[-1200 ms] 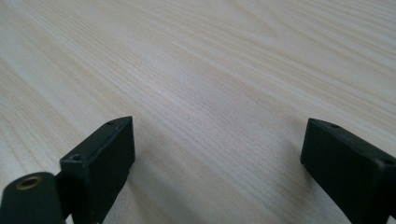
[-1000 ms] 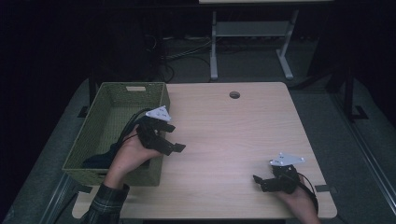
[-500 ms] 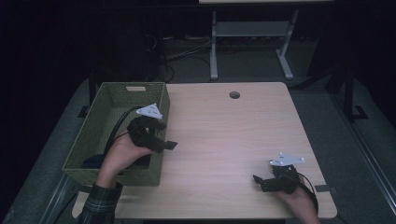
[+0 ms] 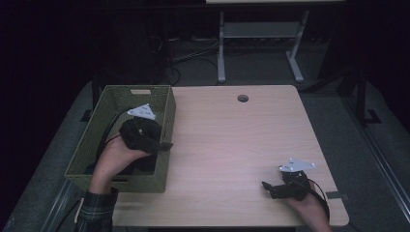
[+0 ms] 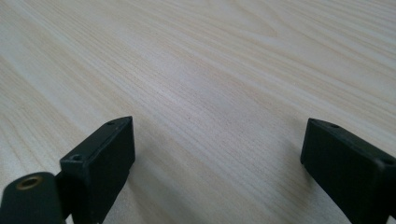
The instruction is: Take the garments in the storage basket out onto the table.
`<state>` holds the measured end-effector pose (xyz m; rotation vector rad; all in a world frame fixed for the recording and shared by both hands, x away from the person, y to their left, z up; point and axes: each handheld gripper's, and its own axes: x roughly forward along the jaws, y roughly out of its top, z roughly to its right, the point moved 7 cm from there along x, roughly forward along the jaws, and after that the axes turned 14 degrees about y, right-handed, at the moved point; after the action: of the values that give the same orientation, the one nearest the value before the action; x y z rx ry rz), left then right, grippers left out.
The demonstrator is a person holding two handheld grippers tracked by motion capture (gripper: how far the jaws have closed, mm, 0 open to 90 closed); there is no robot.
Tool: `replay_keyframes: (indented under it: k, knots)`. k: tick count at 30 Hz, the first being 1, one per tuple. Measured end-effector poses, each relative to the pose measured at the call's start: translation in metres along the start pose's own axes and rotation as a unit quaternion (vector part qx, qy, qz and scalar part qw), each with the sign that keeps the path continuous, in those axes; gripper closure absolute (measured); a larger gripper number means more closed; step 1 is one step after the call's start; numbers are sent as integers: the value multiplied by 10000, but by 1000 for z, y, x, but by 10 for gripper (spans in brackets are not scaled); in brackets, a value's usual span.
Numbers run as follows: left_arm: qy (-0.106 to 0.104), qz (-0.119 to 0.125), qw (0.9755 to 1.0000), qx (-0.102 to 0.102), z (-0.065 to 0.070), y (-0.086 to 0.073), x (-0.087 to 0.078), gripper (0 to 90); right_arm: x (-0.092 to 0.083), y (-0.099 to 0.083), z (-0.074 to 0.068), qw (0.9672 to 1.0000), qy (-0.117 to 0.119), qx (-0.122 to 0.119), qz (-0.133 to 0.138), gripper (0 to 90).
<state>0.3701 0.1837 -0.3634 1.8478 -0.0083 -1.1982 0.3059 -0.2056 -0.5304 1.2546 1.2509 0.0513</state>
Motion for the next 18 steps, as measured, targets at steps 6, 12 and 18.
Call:
replay_keyframes:
  k: [6, 12, 18]
  knots:
    - [169, 6, 9998, -128, -14, -7, -10, 147, 0, 0, 0, 10000, -1, -1, -3, 97]
    - [295, -57, 9994, -194, -25, -15, -20, 147, 0, 0, 0, 10000, -2, 1, -5, 97]
    - [431, -193, 9985, -259, -34, -25, -24, 147, 0, 0, 0, 10000, -8, 2, 1, 97]
